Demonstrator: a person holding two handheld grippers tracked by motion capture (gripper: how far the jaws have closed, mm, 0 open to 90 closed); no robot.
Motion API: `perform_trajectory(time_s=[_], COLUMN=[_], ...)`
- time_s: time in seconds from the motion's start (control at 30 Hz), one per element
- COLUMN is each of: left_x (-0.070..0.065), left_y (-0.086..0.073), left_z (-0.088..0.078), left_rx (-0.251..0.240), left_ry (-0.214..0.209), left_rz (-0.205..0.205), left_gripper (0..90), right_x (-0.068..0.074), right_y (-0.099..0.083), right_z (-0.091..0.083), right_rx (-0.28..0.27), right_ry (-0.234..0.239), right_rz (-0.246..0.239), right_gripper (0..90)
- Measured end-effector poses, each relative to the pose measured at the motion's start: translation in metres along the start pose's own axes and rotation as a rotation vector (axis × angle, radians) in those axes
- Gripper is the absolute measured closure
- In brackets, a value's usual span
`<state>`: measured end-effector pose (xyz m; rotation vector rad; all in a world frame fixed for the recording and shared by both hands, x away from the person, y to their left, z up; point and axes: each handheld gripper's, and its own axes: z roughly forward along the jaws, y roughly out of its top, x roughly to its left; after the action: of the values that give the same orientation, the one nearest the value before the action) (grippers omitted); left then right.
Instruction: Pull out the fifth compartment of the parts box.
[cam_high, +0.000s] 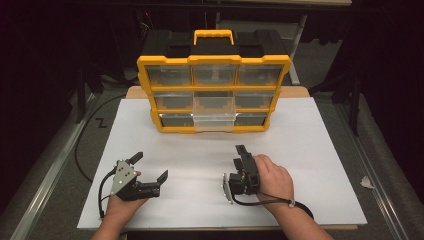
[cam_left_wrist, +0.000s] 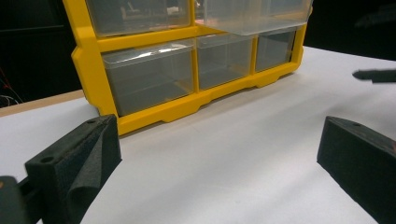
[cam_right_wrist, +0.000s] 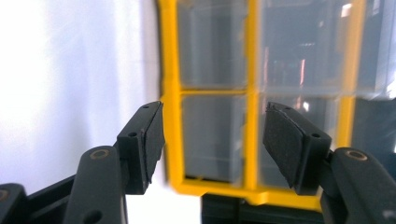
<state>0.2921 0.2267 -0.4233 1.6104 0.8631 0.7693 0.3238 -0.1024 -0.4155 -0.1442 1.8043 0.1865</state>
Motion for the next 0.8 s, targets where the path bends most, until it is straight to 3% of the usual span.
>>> perform_trajectory(time_s=[0.2,0.27,0.6,0.8], left_x=[0.000,0.000,0.002,0.003], left_y=[0.000,0.000,-0.001,-0.003], left_z=[0.001,0.001,0.001,0.004], left_rx=[0.001,0.001,0.022,0.053], left_ry=[0.000,0.000,0.024,0.037], left_rz=[0.002,0.005,0.000,-0.005], left_gripper=[0.3,0.3,0.3,0.3], right_x=[0.019,0.026,0.027,0.023], right_y=[-0.019,-0.034,-0.086,-0.096], right_z=[-0.004,-0.005,-0.010,-0.010], right_rx=[0.022,0.059,0.141,0.158], right_ry=[0.022,0.023,0.038,0.044], right_rz=[-0.014,-0.008,0.047,0.066], right_gripper=[38.1,35.8,32.4,29.8])
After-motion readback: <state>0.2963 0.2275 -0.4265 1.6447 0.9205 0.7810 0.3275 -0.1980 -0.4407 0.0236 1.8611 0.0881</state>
